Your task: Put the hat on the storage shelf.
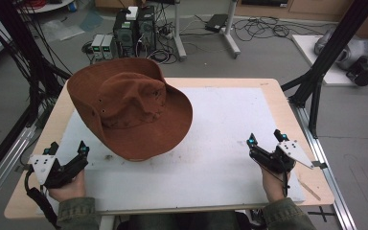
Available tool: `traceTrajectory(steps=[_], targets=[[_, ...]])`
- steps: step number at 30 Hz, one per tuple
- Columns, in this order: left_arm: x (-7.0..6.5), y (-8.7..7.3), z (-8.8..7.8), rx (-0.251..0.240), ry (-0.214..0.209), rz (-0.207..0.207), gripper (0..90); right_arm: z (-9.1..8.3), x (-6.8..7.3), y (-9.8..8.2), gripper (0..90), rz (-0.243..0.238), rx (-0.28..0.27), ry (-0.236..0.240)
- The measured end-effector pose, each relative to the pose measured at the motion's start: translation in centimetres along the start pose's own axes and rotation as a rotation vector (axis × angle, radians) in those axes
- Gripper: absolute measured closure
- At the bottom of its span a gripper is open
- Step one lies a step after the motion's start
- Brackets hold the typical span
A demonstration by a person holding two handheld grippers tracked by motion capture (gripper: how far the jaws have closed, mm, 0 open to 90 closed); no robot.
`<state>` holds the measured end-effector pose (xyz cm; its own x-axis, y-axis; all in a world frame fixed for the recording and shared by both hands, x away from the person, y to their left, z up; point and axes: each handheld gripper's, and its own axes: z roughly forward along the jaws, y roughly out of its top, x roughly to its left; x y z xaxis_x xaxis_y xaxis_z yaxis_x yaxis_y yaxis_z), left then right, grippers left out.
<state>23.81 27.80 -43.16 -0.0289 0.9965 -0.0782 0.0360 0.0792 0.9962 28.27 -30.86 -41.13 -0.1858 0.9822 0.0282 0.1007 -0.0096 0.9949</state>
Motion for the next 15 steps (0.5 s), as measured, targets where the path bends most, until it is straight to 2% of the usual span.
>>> traceTrajectory(steps=[3, 7, 15], targets=[[-0.03, -0.01, 0.04, -0.001, -0.004, 0.001, 14.6, -0.13, 0.21, 0.0, 11.0, -0.01, -0.011, -0.014], [0.01, -0.02, 0.03, 0.0, -0.002, 0.001, 14.6, 0.0, 0.57, -0.26, 11.0, -0.031, -0.012, -0.006], [0.0, -0.01, 0.01, 0.0, -0.003, -0.002, 14.6, -0.07, 0.49, -0.31, 11.0, -0.015, -0.018, -0.012]])
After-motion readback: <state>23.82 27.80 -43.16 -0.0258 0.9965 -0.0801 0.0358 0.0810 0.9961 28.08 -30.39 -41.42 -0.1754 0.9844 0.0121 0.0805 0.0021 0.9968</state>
